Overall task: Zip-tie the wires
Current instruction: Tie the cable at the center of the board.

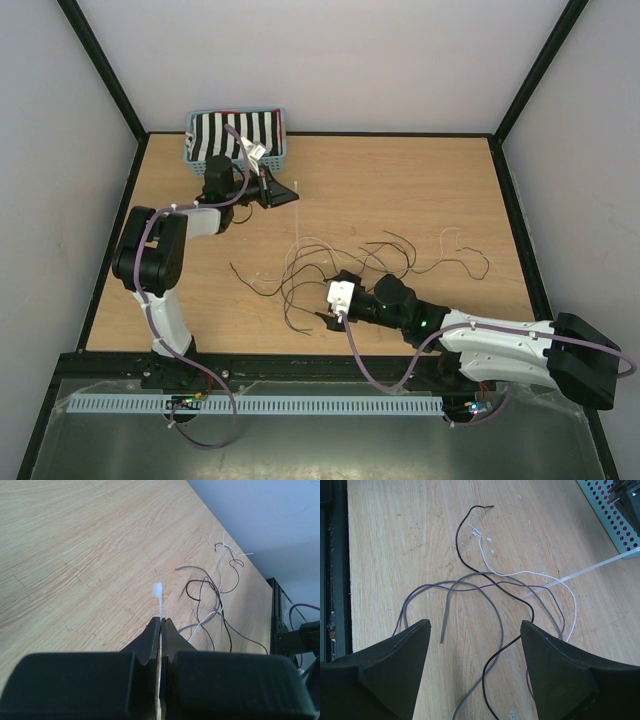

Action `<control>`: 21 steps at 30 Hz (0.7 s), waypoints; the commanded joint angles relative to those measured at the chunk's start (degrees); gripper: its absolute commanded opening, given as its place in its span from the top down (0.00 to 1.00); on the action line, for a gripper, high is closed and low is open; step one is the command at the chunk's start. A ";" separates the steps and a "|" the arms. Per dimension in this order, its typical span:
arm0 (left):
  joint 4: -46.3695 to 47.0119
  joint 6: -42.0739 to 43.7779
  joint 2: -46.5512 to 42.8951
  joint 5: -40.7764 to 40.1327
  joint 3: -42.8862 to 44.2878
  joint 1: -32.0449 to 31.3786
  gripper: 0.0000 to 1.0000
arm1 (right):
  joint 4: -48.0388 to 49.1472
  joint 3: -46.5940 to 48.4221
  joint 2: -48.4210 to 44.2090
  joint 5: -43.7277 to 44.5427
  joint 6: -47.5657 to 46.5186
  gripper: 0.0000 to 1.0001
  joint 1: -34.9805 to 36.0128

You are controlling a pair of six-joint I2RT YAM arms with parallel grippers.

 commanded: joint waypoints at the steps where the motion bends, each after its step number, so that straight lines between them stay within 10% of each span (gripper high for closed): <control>1: -0.93 2.30 0.41 1.19 1.89 0.34 1.00 | 2.39 -0.07 -0.21 0.20 -2.07 0.17 0.47; 21: -0.95 6.63 -2.49 0.70 -5.77 -3.76 1.00 | 4.24 -0.98 0.51 -0.79 -2.45 0.17 0.72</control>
